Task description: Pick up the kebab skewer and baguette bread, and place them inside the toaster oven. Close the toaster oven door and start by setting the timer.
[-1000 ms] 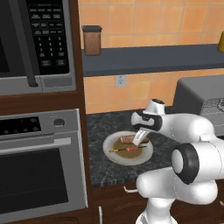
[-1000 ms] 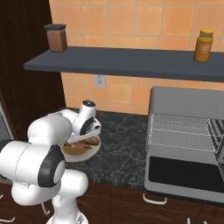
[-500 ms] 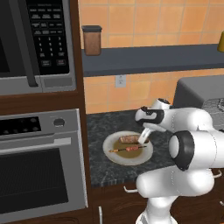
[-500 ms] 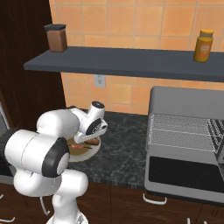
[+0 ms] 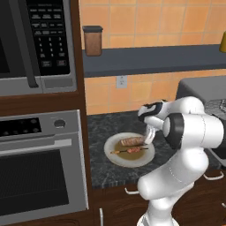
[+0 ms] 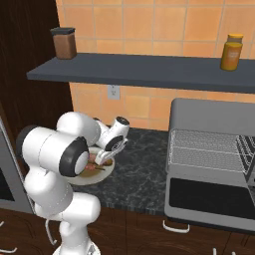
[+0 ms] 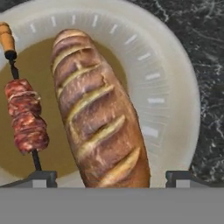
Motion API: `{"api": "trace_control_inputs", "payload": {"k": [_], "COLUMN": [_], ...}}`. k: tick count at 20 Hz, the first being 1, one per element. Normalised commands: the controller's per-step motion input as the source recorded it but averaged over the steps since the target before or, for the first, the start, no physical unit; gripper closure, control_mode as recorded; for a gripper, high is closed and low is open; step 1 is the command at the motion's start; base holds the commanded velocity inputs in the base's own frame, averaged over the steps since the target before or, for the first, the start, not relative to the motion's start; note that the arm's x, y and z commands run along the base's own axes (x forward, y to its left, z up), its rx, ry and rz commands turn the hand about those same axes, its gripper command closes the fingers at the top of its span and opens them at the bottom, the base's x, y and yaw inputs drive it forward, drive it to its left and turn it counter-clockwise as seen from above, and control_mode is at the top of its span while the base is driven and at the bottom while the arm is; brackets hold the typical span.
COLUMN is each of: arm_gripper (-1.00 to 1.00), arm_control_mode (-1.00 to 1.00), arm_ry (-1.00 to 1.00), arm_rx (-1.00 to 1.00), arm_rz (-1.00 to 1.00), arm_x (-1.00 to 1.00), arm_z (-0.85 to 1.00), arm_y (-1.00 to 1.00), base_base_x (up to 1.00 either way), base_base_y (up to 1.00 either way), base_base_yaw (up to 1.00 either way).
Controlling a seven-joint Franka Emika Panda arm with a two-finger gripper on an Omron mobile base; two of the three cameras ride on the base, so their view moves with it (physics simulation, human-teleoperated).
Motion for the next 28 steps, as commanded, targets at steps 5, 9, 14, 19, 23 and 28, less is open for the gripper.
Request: {"api": "trace_control_inputs", "payload": {"k": [5, 9, 14, 19, 23, 28], "arm_gripper": [-1.0, -1.0, -1.0, -1.0, -1.0, 1.0], "arm_control_mode": [-1.0, -1.0, -1.0, -1.0, -1.0, -1.0], "arm_ry": [-0.17, -0.26, -0.26, -0.08, 0.0, 0.0], "arm_rx": [0.01, 0.05, 0.11, 0.1, 0.03, 0.0], "arm_rz": [0.07, 0.06, 0.29, 0.21, 0.12, 0.12], "arm_x": [-0.05, 0.02, 0.08, 0.2, 0.04, -0.02], "arm_z": [-0.24, -0.04, -0.07, 0.0, 0.01, 0.0], "arm_y": [-0.04, 0.04, 0.0, 0.0, 0.03, 0.17], "base_base_x": [0.0, 0.0, 0.0, 0.0, 0.0, 0.0], "base_base_y": [0.0, 0.0, 0.0, 0.0, 0.0, 0.0], "base_base_yaw": [0.0, 0.0, 0.0, 0.0, 0.0, 0.0]}}
